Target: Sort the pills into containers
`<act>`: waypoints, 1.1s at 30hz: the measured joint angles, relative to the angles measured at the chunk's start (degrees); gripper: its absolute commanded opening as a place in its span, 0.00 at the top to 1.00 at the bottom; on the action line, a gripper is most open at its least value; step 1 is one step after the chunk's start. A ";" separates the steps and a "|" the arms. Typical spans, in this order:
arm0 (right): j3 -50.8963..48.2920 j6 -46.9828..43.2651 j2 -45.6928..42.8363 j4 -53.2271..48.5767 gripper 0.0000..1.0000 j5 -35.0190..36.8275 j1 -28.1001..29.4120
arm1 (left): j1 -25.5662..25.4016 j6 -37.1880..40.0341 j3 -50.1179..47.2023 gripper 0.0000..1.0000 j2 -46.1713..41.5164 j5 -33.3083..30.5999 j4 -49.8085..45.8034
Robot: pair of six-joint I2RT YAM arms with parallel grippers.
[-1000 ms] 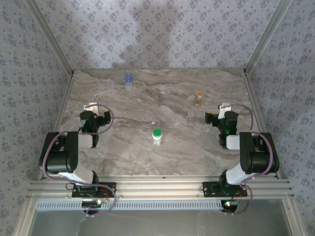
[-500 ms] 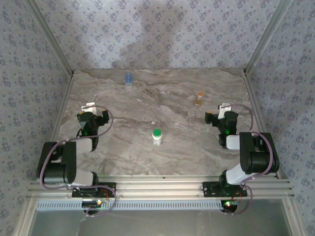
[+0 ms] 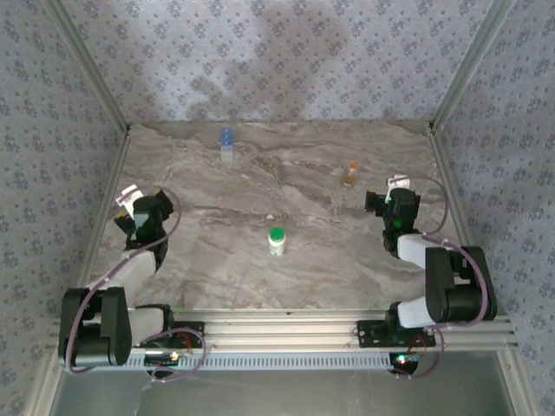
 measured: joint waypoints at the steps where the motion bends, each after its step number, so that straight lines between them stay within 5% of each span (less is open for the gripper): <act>1: 1.49 1.73 -1.70 -3.32 0.00 1.79 0.83 | -0.26 -0.66 -0.13 0.01 -1.53 1.42 -0.94; 9: 8.79 9.14 -15.23 -16.61 0.00 5.55 10.36 | -3.63 -7.02 5.53 0.01 -0.98 12.59 -5.79; 20: 4.79 12.96 -27.21 -25.33 0.00 5.90 21.20 | -11.58 -8.33 43.80 0.07 31.71 20.02 -25.86; 33: 0.28 17.90 -33.81 -26.12 0.00 4.44 21.33 | -12.76 1.90 89.68 0.09 67.01 20.44 -50.51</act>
